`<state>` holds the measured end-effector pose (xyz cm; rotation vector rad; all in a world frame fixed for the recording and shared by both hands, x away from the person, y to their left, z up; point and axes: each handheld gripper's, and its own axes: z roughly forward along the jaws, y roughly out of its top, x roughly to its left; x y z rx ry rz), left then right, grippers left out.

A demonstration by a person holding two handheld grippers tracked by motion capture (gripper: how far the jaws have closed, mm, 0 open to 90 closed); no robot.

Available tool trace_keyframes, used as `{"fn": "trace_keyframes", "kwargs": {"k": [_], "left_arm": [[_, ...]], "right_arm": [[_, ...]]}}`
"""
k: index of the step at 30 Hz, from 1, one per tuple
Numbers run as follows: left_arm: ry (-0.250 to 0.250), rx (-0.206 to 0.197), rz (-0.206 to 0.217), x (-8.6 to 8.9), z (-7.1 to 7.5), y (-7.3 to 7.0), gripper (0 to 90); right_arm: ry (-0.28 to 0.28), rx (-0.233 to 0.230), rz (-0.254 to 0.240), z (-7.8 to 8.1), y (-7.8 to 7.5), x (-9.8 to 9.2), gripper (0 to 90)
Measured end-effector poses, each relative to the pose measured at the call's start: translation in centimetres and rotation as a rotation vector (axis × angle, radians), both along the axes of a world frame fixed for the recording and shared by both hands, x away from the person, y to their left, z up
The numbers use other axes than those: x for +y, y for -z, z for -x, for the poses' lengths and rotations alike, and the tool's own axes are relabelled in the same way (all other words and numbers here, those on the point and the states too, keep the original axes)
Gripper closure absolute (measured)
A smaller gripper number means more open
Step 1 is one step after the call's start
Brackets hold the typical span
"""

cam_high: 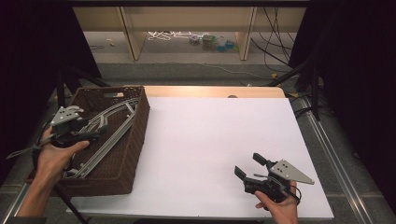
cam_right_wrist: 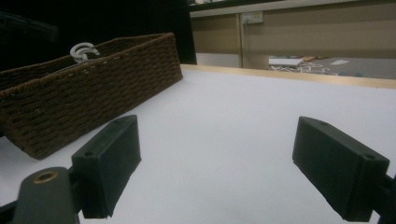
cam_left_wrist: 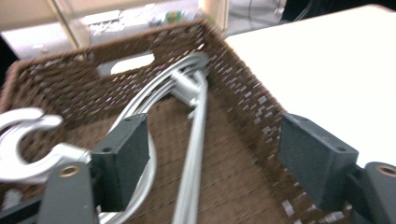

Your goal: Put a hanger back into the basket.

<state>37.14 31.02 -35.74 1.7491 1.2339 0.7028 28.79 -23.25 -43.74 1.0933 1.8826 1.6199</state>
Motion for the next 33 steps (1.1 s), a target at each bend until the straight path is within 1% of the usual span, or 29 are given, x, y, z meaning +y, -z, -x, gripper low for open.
{"fn": "trace_keyframes", "kwargs": {"k": [1,2,3,4,6,7,10,13,14,15,17,19,21,26,28,29,30,31,33], "left_arm": [[0.008,-0.006,0.017,-0.3,0.1,-0.1,21.4],[0.011,-0.017,0.033,-0.7,0.2,-0.2,20.5],[0.009,-0.037,0.042,-1.1,0.4,-0.3,19.9],[0.014,-0.047,0.043,-1.4,0.6,-0.4,19.7],[0.028,-0.07,0.077,-2.2,0.8,-0.5,18.5],[0.037,-0.076,0.09,-2.6,1.0,-0.5,18.0],[0.079,-0.096,0.094,-3.8,1.3,-0.5,17.3],[0.101,-0.11,0.105,-4.9,1.6,-0.5,17.2],[0.104,-0.117,0.11,-5.2,1.7,-0.5,17.2],[0.106,-0.126,0.115,-5.6,1.9,-0.5,17.1],[0.124,-0.13,0.117,-6.3,2.1,-0.4,17.2],[0.151,-0.132,0.13,-7.1,2.3,-0.1,17.2],[0.159,-0.126,0.139,-7.7,2.4,0.1,17.2],[0.193,-0.125,0.138,-9.0,2.6,0.4,17.2],[0.201,-0.133,0.15,-9.3,2.8,0.4,17.2],[0.207,-0.136,0.157,-9.5,2.9,0.4,17.3],[0.214,-0.147,0.163,-9.7,2.9,0.4,17.3],[0.219,-0.152,0.161,-9.8,3.0,0.5,17.4],[0.237,-0.157,0.171,-10.1,3.2,0.5,17.9]], "right_arm": [[-0.004,0.009,0.002,0.0,0.0,0.0,16.1],[-0.013,0.007,-0.01,0.0,0.1,0.0,16.0],[-0.012,0.007,-0.01,0.0,0.1,0.0,16.0],[-0.007,-0.004,-0.014,0.0,0.1,0.0,16.1],[-0.001,-0.001,0.009,0.0,0.0,0.0,16.1],[-0.005,-0.002,0.004,0.0,0.0,0.0,16.1],[-0.004,-0.002,0.005,0.0,0.0,0.0,16.0],[-0.006,-0.002,0.004,0.0,0.0,0.0,16.0],[0.0,-0.009,0.001,-0.1,0.0,0.0,16.0],[0.0,-0.001,-0.001,0.0,0.0,0.0,16.0],[-0.002,0.005,-0.002,0.0,0.0,0.0,16.0],[0.004,-0.008,0.005,0.0,0.0,0.0,16.0],[0.006,-0.006,0.01,0.0,0.0,0.0,16.0],[0.003,-0.008,0.005,0.0,0.0,0.0,16.0],[-0.004,0.004,-0.003,0.0,0.0,0.0,16.0],[-0.001,-0.008,0.001,-0.1,0.0,0.0,16.0],[-0.002,0.003,0.013,0.0,0.0,-0.1,16.0],[-0.003,0.005,0.011,0.0,0.0,0.0,16.0],[-0.002,0.001,0.012,0.0,-0.1,0.0,16.0]]}}
